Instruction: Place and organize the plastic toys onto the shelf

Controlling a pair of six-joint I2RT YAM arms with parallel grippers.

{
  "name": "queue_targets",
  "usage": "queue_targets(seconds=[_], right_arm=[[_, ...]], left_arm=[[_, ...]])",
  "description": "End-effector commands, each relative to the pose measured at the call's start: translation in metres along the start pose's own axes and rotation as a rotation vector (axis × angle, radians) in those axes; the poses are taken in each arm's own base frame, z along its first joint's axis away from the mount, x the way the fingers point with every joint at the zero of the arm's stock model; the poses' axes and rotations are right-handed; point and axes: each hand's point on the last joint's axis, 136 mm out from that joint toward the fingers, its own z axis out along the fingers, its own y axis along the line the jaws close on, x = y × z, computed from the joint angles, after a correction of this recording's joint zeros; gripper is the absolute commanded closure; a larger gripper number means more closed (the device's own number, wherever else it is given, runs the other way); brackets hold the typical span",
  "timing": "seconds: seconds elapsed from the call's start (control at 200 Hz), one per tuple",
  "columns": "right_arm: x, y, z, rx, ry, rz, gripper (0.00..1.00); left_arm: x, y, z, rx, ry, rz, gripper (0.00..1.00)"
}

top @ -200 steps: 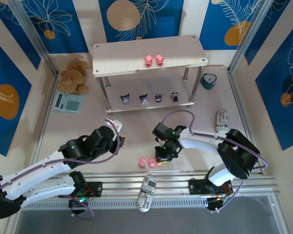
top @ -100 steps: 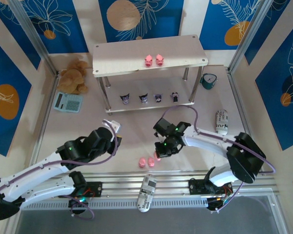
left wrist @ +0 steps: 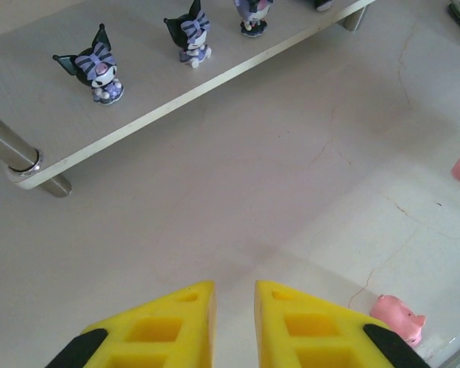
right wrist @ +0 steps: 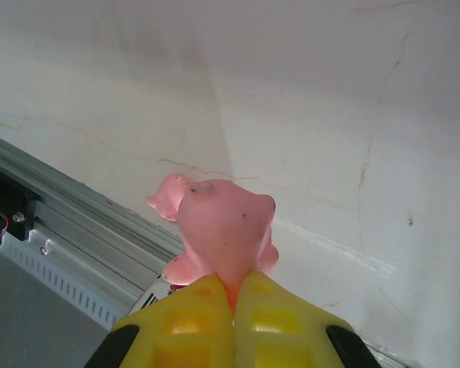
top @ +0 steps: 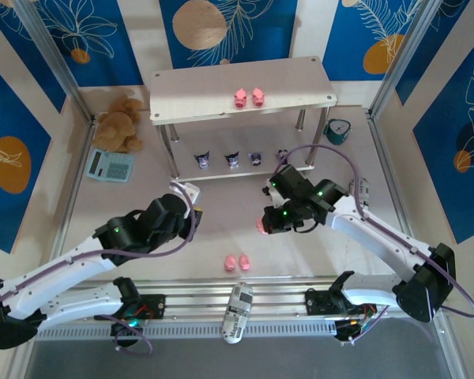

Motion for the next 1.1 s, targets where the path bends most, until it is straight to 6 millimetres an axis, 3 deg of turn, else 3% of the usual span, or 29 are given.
queue_targets(seconds=[0.0,0.165,0.385,0.775,1.09], right_arm=[[-0.002,-0.002,-0.022,0.004,-0.026,-0.025,1.00],[-0.020,-0.007,-0.054,0.013,-0.119,-0.024,1.00],[-0.050,0.000,-0.103,-0.023,-0.265,-0.050,1.00],[-0.140,0.016,-0.198,-0.044,-0.549,-0.127,1.00],[-0.194,0.004,-0.222,-0.113,-0.637,-0.067,1.00]], left_arm=[[-0.018,-0.006,-0.005,0.015,-0.022,0.037,0.78],[-0.031,-0.012,-0.004,0.045,-0.039,0.045,0.77],[-0.051,-0.017,0.002,0.080,-0.044,0.055,0.77],[-0.103,-0.009,-0.004,0.156,-0.115,0.022,0.76],[-0.108,0.005,-0.002,0.153,-0.114,0.005,0.76]])
